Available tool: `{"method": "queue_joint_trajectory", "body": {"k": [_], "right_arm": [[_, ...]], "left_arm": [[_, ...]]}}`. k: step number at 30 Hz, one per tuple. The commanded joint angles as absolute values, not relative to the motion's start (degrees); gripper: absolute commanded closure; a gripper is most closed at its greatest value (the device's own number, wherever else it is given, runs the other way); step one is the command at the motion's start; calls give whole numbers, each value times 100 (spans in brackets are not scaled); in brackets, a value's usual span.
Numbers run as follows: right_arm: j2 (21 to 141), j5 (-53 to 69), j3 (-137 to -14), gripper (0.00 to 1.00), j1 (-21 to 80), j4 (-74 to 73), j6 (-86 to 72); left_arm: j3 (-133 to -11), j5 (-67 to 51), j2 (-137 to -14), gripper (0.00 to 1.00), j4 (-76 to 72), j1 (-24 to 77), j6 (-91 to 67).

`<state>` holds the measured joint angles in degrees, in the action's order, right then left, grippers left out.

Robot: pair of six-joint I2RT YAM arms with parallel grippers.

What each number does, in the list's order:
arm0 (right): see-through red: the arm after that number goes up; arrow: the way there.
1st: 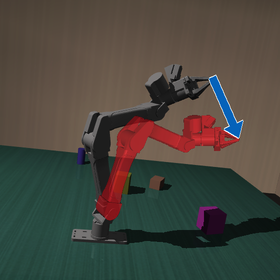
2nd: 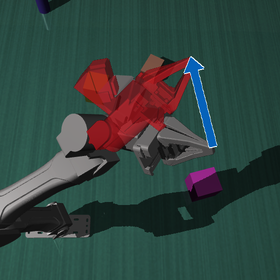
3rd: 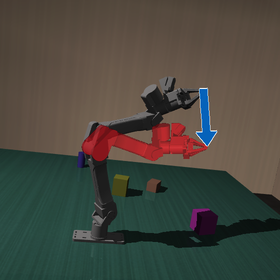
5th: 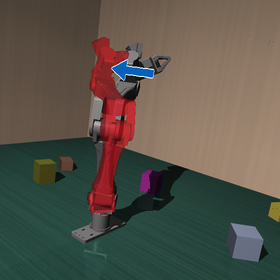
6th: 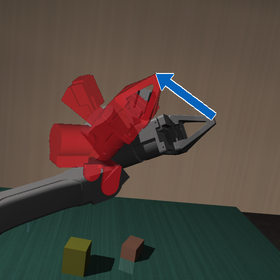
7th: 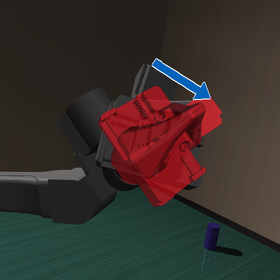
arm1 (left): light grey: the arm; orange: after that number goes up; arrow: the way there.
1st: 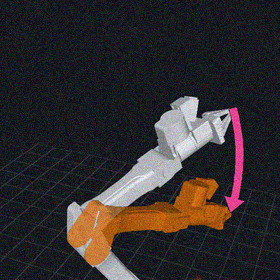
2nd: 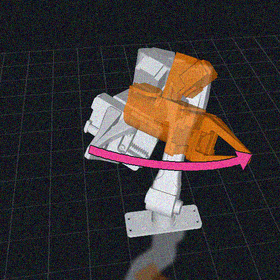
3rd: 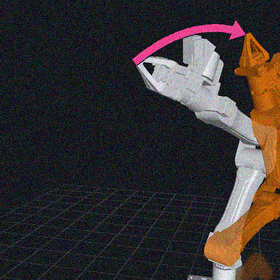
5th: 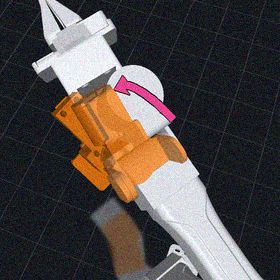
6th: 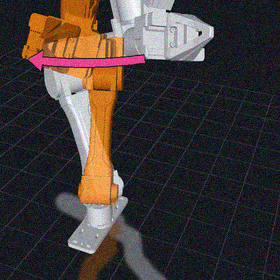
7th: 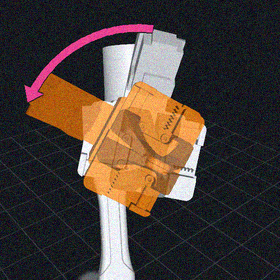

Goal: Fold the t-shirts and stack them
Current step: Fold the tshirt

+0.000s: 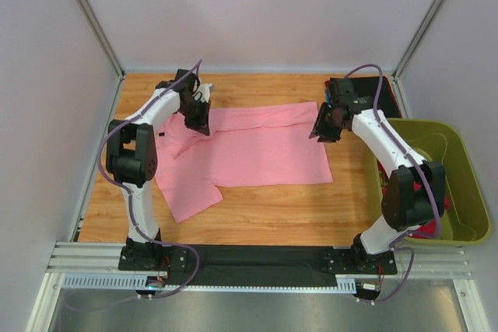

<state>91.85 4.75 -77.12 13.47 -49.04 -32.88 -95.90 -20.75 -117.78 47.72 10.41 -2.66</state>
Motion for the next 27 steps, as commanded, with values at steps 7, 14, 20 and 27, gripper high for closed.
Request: {"method": "queue_joint_trajectory", "body": {"k": [7,14,20,27], "right_arm": [[10403,18,-8400,65,950,-4325,-3384],[11679,-456,-9981,64,853,-4464,-3357],[12462,-650,-10800,63,773,-4561,-3665],[13200,-756,-11320,64,773,-4623,-3630]], "left_arm": [[-9061,-1732,-11364,100,4983,1116,-290],[-9053,-1688,-11408,100,5071,1178,-264],[-9228,-1529,-11636,100,5229,1195,-299],[-9641,-1319,-12049,100,5546,1187,-325]]}}
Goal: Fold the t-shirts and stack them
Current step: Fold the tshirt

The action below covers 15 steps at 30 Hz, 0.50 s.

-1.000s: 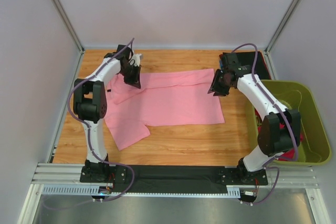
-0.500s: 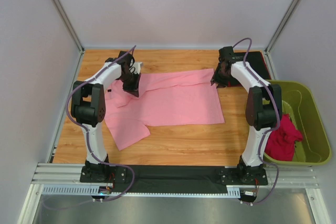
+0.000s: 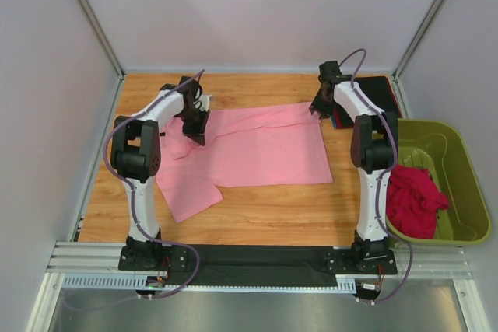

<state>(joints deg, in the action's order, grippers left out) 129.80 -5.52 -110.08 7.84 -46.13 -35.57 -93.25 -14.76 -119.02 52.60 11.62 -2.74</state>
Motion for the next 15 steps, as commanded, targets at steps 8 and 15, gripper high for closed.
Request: {"method": "queue_joint_trajectory", "body": {"k": [8,15], "right_arm": [[13561,-975,-11531,73,756,-4772,-3621],[13430,-1064,-11698,100,694,-4799,-3393]], "left_arm": [[-10001,-906,-12287,100,5888,1195,-387],[-10177,-212,-12190,100,6152,1187,-404]]}}
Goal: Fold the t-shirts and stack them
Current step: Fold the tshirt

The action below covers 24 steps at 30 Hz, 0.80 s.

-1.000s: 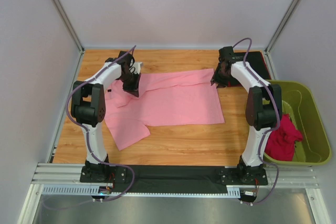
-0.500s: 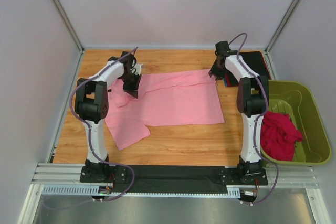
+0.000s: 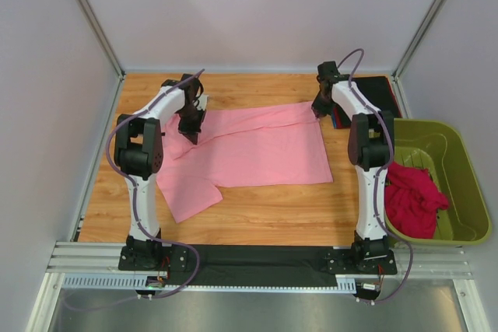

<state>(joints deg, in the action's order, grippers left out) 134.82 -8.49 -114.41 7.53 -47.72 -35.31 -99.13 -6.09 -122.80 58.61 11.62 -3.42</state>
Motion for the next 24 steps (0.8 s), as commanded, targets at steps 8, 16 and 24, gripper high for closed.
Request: {"method": "queue_joint_trajectory", "body": {"k": [8,16,24], "right_arm": [[13140,-888,-11444,100,694,-4685,-3252],[12911,-572,-10846,100,694,-4465,-3366],[12727,-300,-11188,74,685,-4483,-3164]], "left_arm": [[-10160,-61,-12243,100,6311,1187,-510],[-10422,-298,-12418,94,6634,1187,-624],[-11451,-422,-12656,66,6751,844,-1300]]}}
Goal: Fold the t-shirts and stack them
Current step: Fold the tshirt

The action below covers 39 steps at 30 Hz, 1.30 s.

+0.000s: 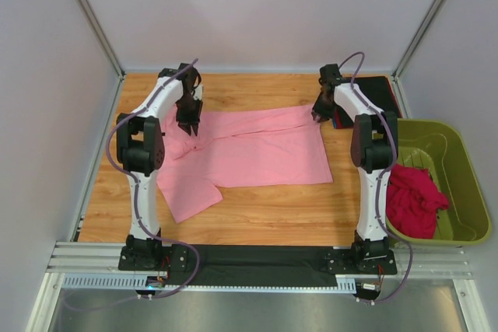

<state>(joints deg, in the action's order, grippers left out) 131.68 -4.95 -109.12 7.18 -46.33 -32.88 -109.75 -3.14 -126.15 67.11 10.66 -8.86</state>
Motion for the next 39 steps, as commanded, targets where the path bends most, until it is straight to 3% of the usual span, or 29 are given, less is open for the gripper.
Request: {"method": "queue_joint_trajectory", "body": {"k": [1,12,23,28,31,39], "right_arm": [[12709,-212,-11197,74,686,-4413,-3164],[13104,975,-11197,74,685,-3182,-3436],[14080,238,-11883,77,484,-3621,-4086],[14080,228,-11891,77,466,-3516,-4043],[14028,325,-11918,77,466,-3437,-3929],[13896,439,-11787,77,466,-3340,-3806]], "left_arm": [[-11661,-439,-12717,66,6707,713,-1379],[-12639,-317,-13623,66,6206,-201,-1749],[-12893,-639,-14150,63,6038,-685,-2373],[-12806,-976,-13669,60,5705,-712,-2031],[-12928,-721,-13553,50,5485,-729,-1793],[-13166,-1740,-13904,50,4869,-782,-2117]]}}
